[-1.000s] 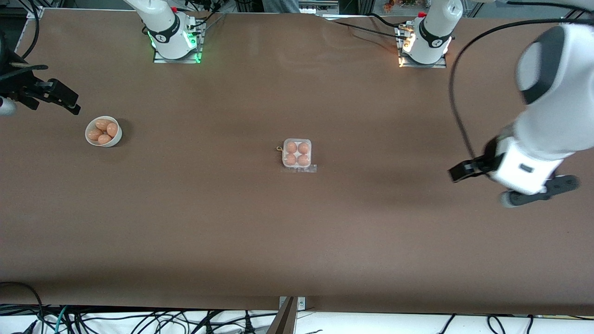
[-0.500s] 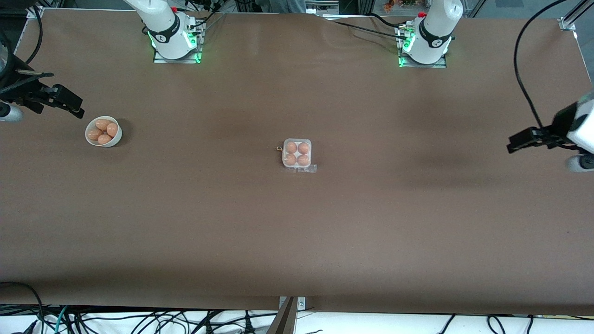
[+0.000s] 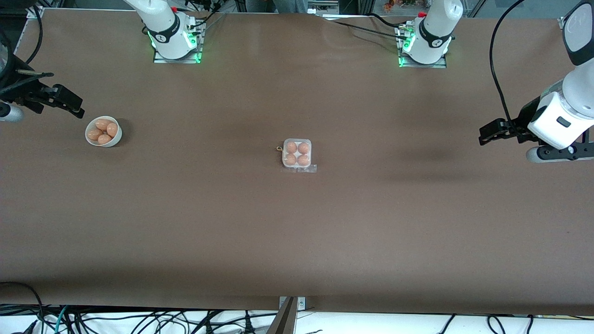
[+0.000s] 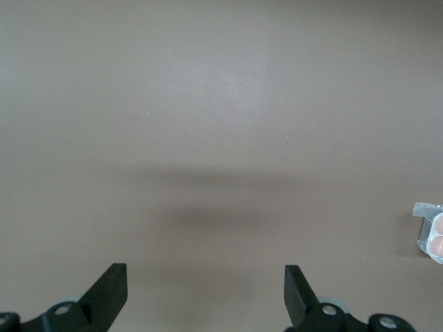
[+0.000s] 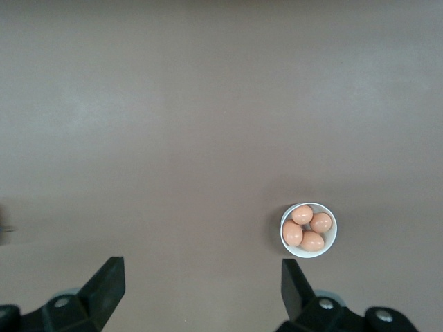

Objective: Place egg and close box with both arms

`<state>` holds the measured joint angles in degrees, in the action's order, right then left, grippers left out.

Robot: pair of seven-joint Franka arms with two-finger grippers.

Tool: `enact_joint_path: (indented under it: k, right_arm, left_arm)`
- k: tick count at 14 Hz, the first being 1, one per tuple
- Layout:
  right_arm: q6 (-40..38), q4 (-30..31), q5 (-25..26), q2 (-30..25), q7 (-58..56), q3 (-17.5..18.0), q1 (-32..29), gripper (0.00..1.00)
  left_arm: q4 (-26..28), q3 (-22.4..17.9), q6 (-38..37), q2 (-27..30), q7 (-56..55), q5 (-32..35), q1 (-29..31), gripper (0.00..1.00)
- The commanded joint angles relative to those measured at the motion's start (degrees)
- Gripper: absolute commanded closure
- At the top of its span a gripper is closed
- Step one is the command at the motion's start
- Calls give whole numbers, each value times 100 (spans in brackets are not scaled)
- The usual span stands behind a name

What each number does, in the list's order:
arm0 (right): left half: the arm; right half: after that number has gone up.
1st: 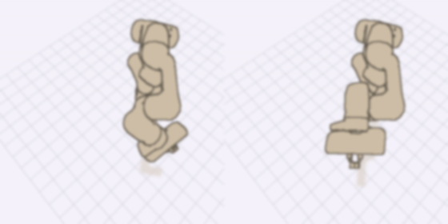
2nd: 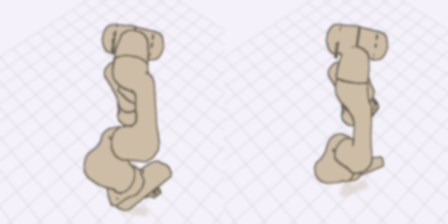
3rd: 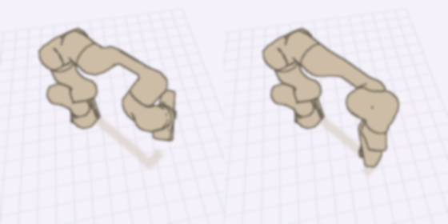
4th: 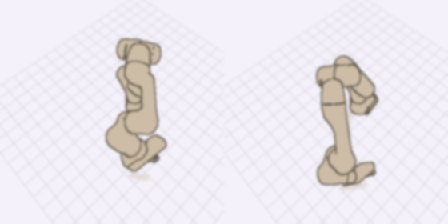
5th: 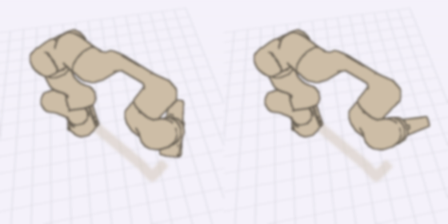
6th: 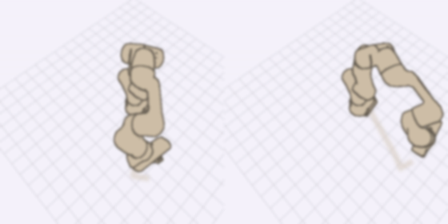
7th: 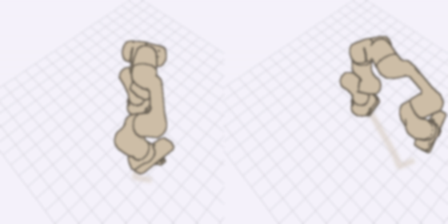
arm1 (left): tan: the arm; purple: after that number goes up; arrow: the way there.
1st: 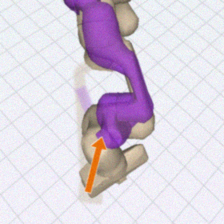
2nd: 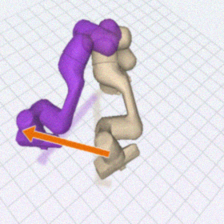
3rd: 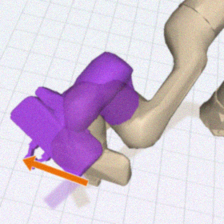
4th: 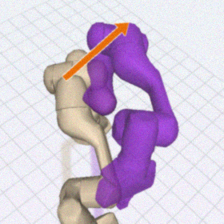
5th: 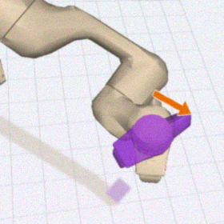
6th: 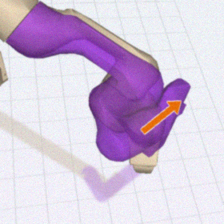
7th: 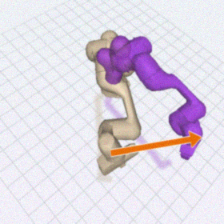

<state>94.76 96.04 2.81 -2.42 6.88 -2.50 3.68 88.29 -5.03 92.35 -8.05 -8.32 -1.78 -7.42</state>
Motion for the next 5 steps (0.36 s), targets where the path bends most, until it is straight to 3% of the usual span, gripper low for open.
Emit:
enact_joint_path:
  k: [1,5]
  right_arm:
    - [-45,-77,-88,4,-2,22,-25,0]
    - [-45,-77,-88,4,7,22,-25,0]
  left_arm:
    - [144,72,47,146,-20,187,56,0]
    - [92,81,3,102,-12,204,47,0]
